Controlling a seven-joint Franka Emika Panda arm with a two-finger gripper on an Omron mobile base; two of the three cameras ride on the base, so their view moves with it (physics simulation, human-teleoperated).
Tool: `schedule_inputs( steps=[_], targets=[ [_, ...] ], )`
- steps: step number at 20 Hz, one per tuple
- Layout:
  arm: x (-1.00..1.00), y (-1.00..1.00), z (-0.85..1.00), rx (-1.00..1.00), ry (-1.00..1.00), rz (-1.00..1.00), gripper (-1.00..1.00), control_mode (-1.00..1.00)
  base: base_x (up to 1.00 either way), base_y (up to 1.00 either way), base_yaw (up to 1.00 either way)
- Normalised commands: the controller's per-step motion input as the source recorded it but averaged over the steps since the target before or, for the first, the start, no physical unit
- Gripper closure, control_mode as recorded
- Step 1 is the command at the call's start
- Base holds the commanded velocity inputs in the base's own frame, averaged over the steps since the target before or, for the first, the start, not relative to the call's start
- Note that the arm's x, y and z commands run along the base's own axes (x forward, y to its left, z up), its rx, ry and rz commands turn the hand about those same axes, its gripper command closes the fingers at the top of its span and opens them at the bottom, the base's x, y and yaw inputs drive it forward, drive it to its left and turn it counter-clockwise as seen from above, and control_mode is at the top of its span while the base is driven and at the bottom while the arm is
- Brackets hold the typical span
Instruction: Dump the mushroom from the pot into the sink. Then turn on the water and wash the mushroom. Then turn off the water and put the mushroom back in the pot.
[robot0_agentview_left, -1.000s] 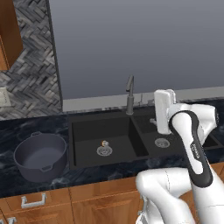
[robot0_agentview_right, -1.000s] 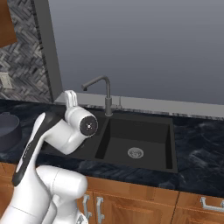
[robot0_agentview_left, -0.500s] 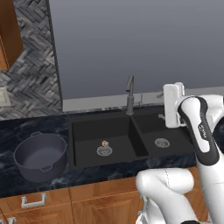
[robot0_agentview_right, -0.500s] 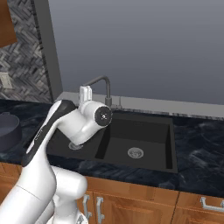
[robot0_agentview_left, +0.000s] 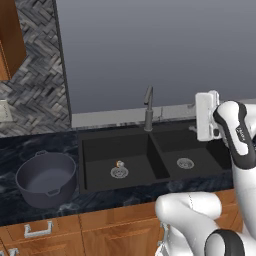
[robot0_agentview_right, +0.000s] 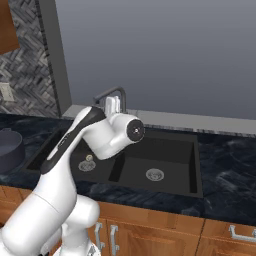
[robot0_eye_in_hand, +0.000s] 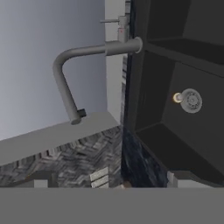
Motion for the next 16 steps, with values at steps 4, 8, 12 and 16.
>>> schedule_inputs(
  steps=[4,8,12,16],
  targets=[
    [0.27,-0.04,0.00,0.00,0.06,0.00,-1.00,-1.00,0.00,0.00,0.00],
    [0.26,0.00,0.00,-0.03,0.09,0.00,-1.00,-1.00,0.00,0.00,0.00],
    [0.22,0.00,-0.06,-0.04,0.10,0.00,-1.00,-1.00,0.00,0.00,0.00],
    [0.20,-0.02,-0.23,-0.05,0.14,0.00,-1.00,-1.00,0.00,0.00,0.00]
  ],
)
